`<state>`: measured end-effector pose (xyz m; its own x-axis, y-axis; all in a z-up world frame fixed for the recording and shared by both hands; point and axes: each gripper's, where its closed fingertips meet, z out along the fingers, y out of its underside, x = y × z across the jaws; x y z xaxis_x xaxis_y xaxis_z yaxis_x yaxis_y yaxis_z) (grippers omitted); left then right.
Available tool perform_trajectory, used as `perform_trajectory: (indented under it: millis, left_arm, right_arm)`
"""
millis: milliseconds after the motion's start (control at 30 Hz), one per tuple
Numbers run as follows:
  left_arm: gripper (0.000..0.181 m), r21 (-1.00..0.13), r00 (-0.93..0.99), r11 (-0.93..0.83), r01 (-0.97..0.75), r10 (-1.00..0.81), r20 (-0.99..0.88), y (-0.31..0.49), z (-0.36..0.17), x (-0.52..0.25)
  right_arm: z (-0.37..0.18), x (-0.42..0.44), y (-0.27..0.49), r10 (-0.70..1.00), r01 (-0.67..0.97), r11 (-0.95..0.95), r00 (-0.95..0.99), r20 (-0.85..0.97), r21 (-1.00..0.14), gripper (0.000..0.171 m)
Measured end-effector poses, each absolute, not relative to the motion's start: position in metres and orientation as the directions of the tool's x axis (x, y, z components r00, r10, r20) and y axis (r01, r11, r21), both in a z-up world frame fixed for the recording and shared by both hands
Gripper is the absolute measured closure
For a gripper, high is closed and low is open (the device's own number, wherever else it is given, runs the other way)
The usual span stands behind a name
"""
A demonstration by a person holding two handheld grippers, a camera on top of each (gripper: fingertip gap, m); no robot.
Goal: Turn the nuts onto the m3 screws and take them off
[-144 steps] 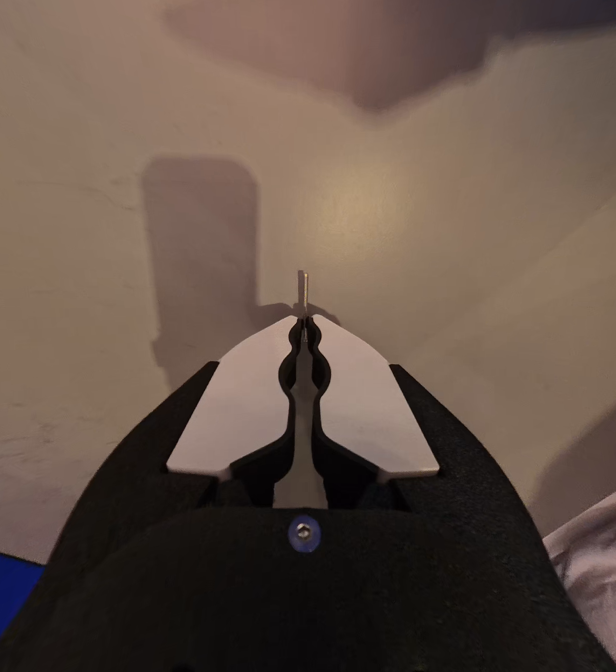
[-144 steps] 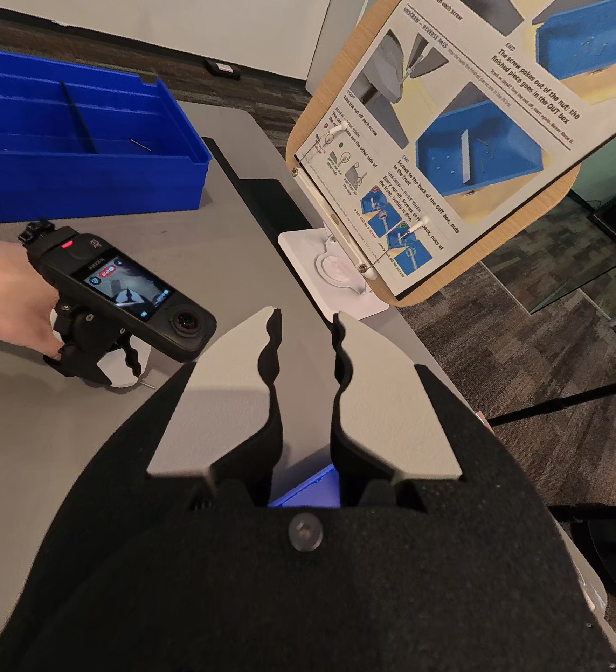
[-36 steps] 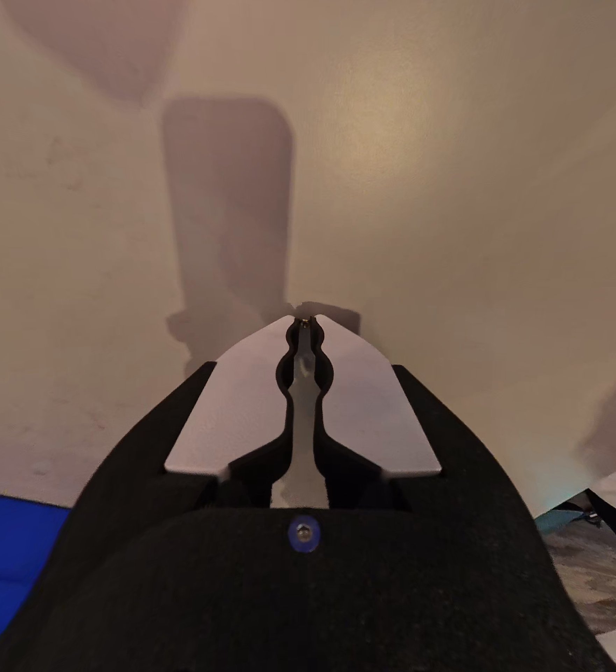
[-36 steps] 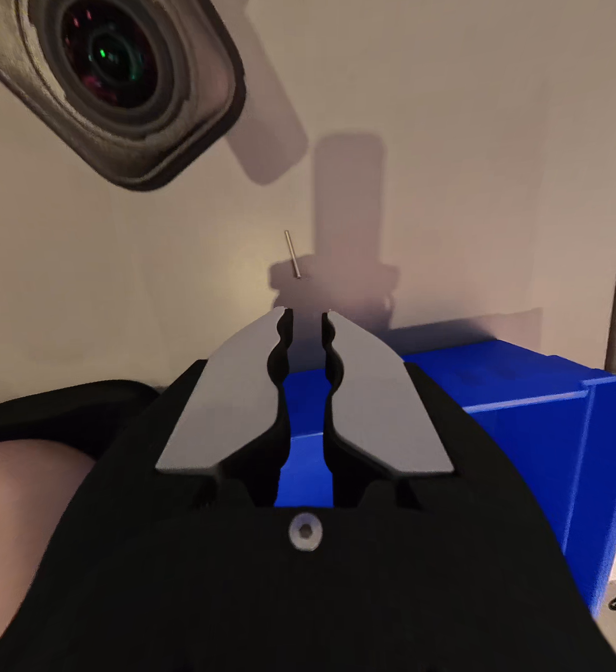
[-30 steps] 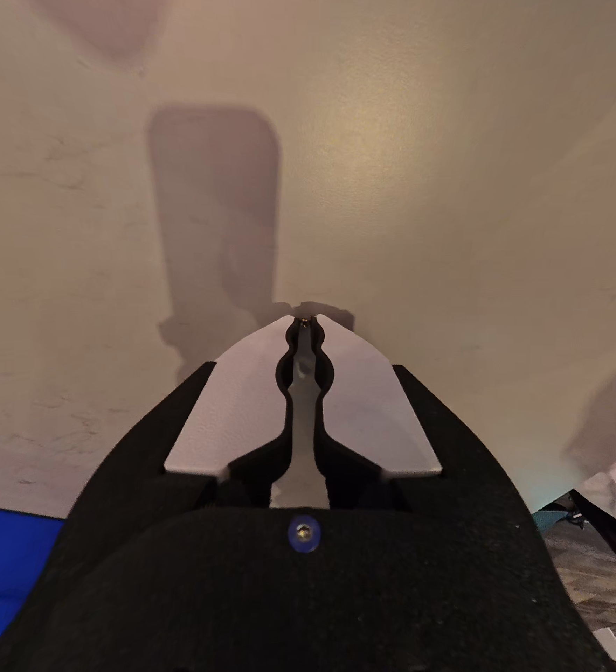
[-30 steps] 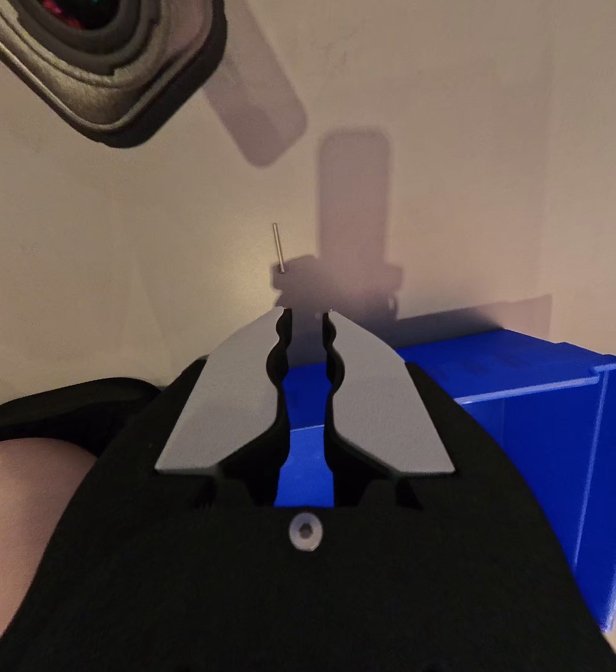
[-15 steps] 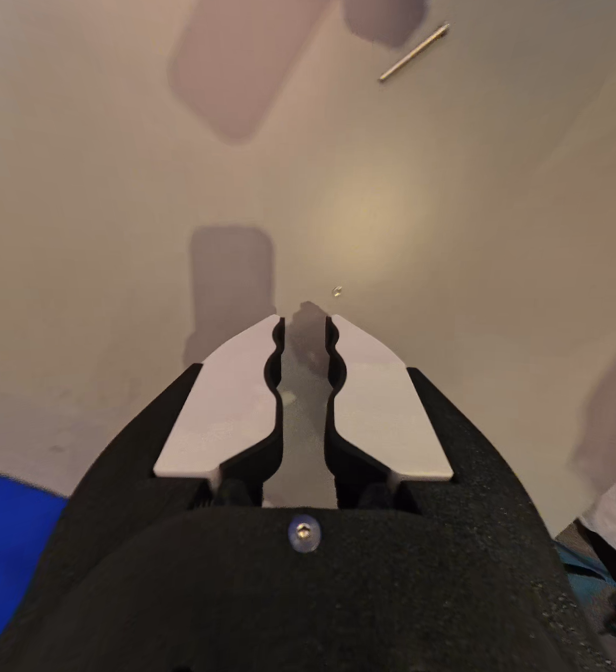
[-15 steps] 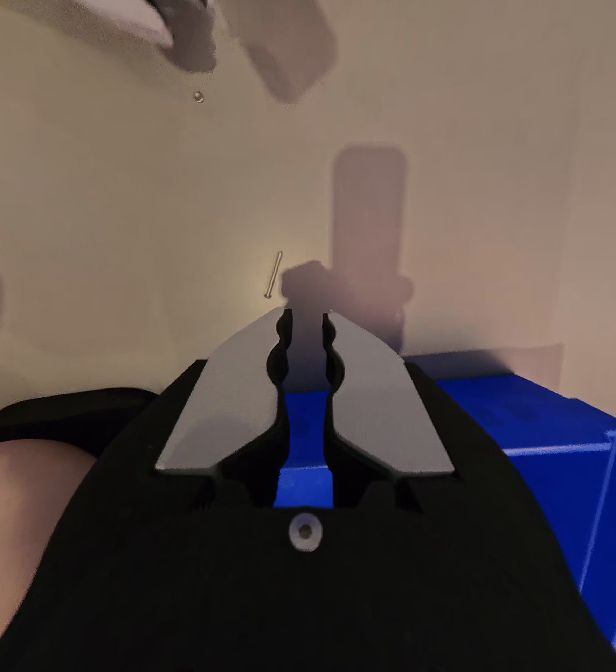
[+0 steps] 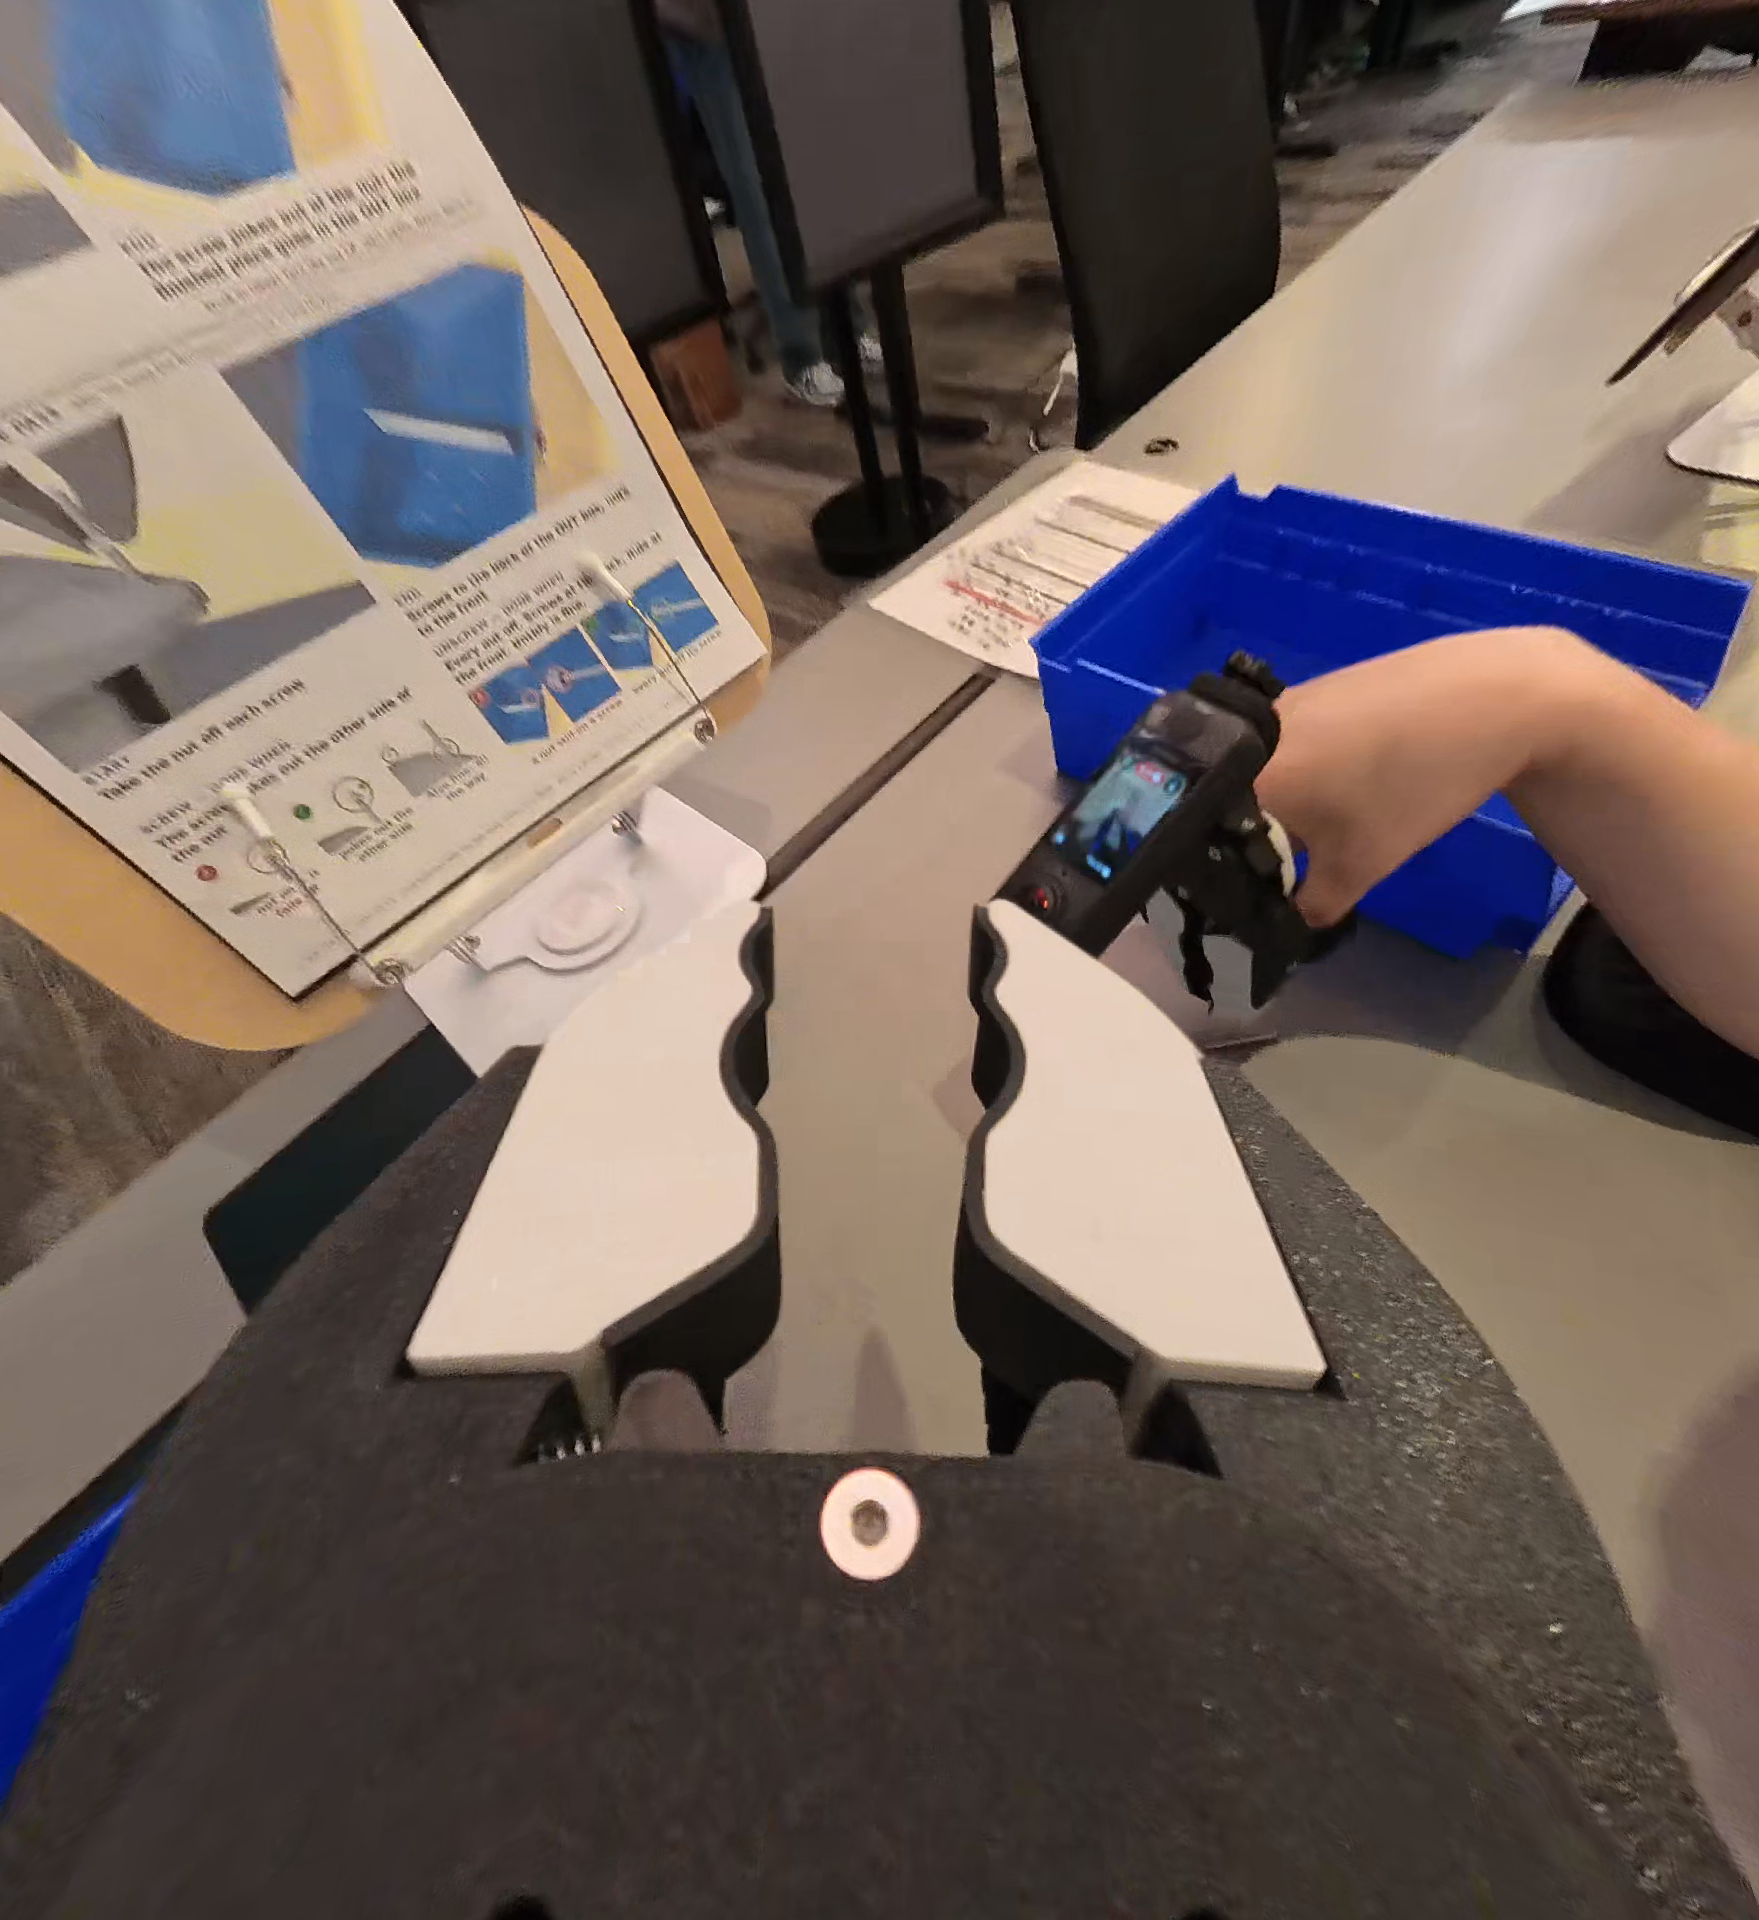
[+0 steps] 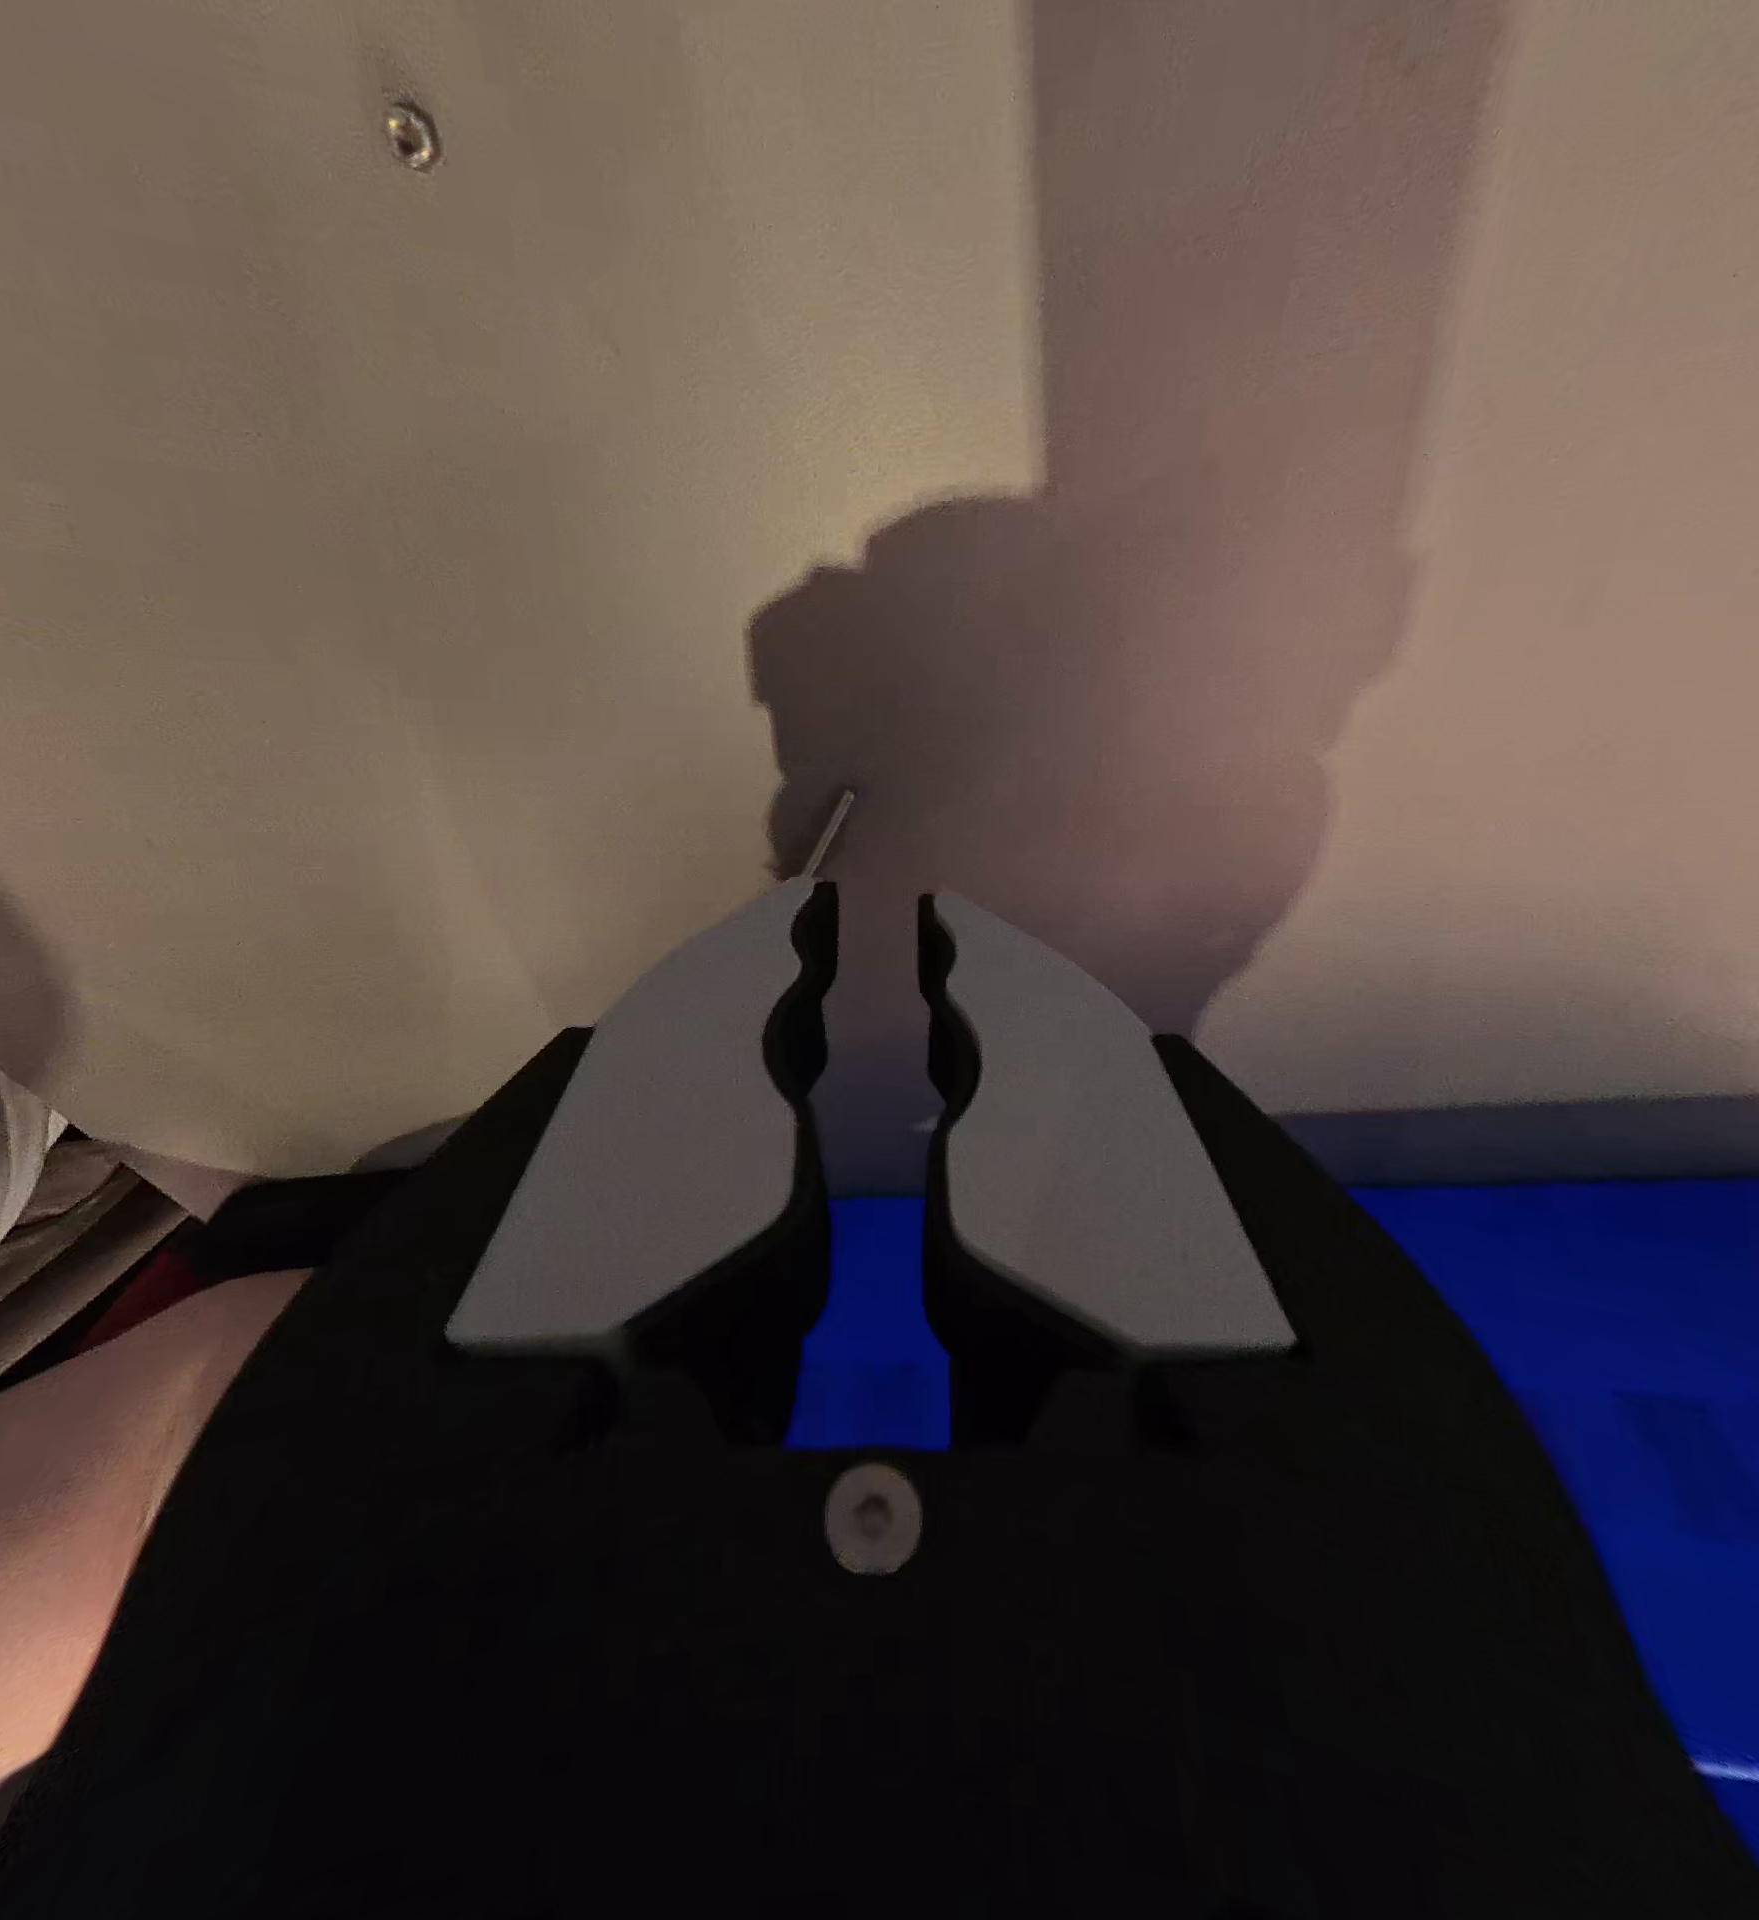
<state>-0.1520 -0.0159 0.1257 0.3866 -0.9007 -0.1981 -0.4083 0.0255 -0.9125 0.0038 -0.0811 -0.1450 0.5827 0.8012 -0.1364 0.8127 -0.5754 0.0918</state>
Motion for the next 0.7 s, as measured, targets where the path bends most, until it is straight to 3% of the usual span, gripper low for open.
perform_trajectory:
  millis: [300,533,633,700]
  left_arm:
    - [0.148,-0.927,0.302,0.057,-0.371,-0.937,-0.178,-0.032,0.111,-0.153]
    - [0.147,-0.930,0.264,0.037,-0.366,-0.954,-0.142,-0.032,0.107,-0.151]
    - [0.148,-0.939,0.244,0.016,-0.344,-0.964,-0.106,-0.031,0.106,-0.149]
    - [0.147,-0.944,0.226,-0.004,-0.331,-0.971,-0.076,-0.029,0.103,-0.145]
  right_arm:
    - [-0.160,-0.011,-0.090,0.754,0.760,-0.618,0.646,-0.123,0.203,0.153]
    - [-0.162,-0.009,-0.090,0.776,0.756,-0.596,0.629,-0.047,0.271,0.168]
    - [-0.160,-0.017,-0.092,0.771,0.775,-0.591,0.624,-0.127,0.224,0.168]
    - [-0.149,-0.020,-0.084,0.758,0.774,-0.619,0.633,-0.160,0.130,0.168]
